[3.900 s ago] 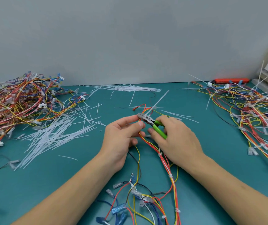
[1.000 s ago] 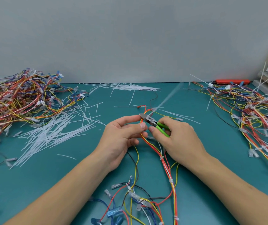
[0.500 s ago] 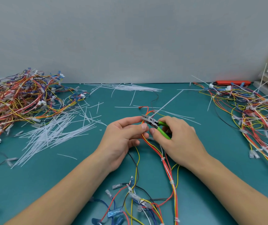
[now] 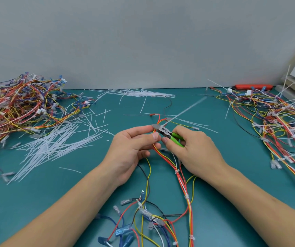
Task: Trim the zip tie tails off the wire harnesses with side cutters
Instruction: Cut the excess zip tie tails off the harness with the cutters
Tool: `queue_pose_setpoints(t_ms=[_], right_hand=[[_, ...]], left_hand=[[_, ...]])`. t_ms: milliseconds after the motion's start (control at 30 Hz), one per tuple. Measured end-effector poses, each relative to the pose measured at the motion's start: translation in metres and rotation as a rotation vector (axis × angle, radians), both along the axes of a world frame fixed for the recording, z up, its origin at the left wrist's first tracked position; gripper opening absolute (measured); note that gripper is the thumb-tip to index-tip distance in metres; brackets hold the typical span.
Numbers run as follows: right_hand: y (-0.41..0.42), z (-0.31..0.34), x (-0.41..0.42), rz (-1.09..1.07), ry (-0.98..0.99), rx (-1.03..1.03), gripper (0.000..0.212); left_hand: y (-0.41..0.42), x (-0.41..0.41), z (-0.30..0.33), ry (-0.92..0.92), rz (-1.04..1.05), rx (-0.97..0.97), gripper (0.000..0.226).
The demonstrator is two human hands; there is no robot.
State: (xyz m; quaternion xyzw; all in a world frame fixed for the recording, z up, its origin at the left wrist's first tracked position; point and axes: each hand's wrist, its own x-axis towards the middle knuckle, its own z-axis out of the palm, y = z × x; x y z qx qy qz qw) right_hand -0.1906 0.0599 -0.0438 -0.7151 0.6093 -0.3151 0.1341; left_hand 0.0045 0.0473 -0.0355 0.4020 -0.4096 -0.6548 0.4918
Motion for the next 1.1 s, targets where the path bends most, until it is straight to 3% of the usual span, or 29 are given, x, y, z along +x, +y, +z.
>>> queue_pose_setpoints(t_ms=[367, 700, 900, 1100], right_hand=[[0.0003, -0.0025, -0.0001, 0.005, -0.013, -0.044, 0.027], [-0.0021, -0.0027, -0.0003, 0.025, -0.015, -0.056, 0.029], [-0.0022, -0.002, -0.0022, 0.031, -0.046, -0.028, 0.044], [-0.002, -0.0048, -0.0004, 0.017, -0.058, -0.053, 0.036]], left_hand=[[0.0015, -0.001, 0.0016, 0.001, -0.017, -0.005, 0.052], [0.0013, -0.001, 0.0013, 0.006, -0.016, -0.007, 0.053], [0.0008, -0.0003, 0.0011, 0.005, -0.023, -0.009, 0.054], [0.001, -0.0002, 0.0009, -0.003, -0.028, -0.014, 0.055]])
